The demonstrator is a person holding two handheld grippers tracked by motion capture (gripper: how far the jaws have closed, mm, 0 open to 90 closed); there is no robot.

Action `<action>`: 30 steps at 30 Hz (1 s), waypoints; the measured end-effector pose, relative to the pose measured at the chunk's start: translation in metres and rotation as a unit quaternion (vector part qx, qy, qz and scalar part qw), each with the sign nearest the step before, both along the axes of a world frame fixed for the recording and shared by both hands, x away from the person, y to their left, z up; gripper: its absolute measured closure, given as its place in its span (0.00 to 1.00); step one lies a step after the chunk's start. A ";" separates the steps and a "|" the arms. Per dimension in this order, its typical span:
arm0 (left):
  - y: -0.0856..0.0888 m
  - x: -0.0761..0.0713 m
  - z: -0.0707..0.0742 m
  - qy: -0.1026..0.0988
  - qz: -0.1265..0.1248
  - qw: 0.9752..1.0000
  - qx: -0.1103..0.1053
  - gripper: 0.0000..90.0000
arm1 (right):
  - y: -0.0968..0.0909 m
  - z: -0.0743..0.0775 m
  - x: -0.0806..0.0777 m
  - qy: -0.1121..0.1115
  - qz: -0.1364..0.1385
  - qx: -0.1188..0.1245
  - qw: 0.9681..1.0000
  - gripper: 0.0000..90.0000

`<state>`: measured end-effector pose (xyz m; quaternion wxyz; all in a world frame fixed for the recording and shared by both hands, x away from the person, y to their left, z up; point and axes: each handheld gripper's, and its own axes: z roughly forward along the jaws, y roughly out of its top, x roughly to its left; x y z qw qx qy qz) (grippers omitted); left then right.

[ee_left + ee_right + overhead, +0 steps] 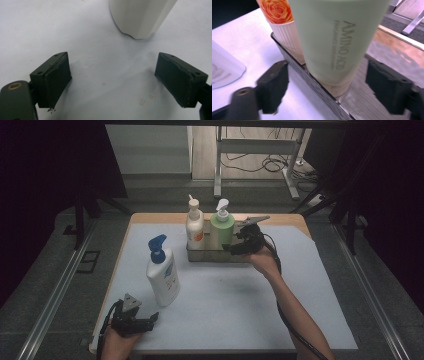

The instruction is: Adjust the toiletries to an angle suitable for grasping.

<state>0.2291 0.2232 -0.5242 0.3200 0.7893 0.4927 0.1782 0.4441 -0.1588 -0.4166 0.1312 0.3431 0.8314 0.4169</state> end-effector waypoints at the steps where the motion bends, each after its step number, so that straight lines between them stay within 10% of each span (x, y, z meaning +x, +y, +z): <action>1: 0.000 0.000 0.000 0.000 0.000 1.000 0.000 0.14 | -0.002 0.000 -0.001 -0.001 -0.002 0.005 1.000 0.28; 20: 0.000 0.000 0.000 0.000 0.000 1.000 0.000 0.14 | -0.026 0.002 0.003 -0.007 -0.062 -0.026 0.998 0.86; 30: 0.000 0.000 0.000 0.000 0.000 1.000 0.001 0.14 | -0.020 -0.011 0.018 -0.001 -0.088 -0.030 0.996 1.00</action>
